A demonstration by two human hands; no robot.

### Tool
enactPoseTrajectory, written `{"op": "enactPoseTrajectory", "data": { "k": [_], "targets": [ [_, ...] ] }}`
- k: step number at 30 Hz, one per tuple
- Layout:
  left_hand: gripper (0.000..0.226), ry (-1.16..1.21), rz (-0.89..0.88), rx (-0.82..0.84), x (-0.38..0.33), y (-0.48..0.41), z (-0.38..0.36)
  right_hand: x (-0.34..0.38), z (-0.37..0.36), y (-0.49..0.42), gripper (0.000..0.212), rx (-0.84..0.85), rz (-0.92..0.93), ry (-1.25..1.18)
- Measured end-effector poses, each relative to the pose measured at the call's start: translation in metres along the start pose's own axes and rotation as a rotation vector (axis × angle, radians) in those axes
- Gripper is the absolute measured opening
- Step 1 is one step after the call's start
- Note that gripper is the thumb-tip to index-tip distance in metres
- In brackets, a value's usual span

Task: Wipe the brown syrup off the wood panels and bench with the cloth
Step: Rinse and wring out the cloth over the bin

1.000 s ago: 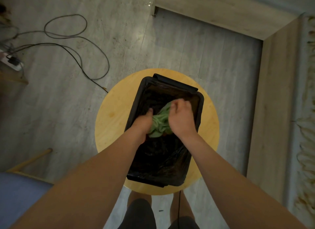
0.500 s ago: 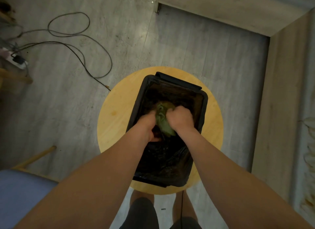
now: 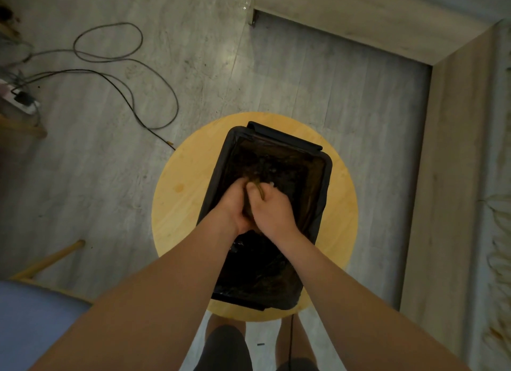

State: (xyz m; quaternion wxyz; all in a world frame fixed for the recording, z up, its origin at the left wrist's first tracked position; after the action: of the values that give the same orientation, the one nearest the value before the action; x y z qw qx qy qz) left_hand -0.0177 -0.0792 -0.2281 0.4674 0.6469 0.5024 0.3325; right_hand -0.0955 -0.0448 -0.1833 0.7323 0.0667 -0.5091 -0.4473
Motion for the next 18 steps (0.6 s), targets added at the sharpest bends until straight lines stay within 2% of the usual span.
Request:
{"op": "enactPoseTrajectory", "data": {
  "k": [4,8,10,12,14,16,18],
  "targets": [
    [0.042,-0.095,-0.112,-0.021,-0.013,-0.001,-0.001,0.017,0.010,0.024,0.046,-0.058,0.166,-0.146],
    [0.032,-0.190,-0.164,-0.087,-0.023,-0.001,0.004,0.023,0.002,0.018,0.046,-0.092,0.262,0.044],
    [0.028,-0.188,-0.195,-0.077,-0.026,-0.003,0.007,0.016,-0.003,0.005,0.045,-0.058,0.263,0.175],
    [0.026,-0.227,-0.216,-0.075,-0.025,-0.002,0.009,-0.002,0.000,-0.016,0.041,-0.030,0.151,0.320],
    [0.029,-0.221,-0.222,-0.084,-0.021,0.000,0.009,-0.023,0.013,-0.034,0.035,-0.084,-0.026,0.404],
    [0.034,-0.190,-0.208,-0.144,-0.019,0.006,0.013,-0.032,0.024,-0.038,0.034,-0.210,-0.136,0.349],
    [0.041,-0.194,-0.155,-0.186,-0.015,0.009,0.017,-0.039,0.020,-0.031,0.044,-0.248,-0.253,0.246]
  ]
}}
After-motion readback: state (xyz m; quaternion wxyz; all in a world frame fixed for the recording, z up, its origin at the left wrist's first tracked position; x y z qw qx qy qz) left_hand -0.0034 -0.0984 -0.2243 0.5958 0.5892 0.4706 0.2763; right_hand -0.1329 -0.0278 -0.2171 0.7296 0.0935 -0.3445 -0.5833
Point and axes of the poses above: each hand's wrist, its own y-axis away from the middle knuckle, its own z-axis out of the back of the hand, x = y × z, the point moved 8 cm from there along -y, towards the middle knuckle, and after that the axes turned 2 degrees about x, right-handed, at the moved point
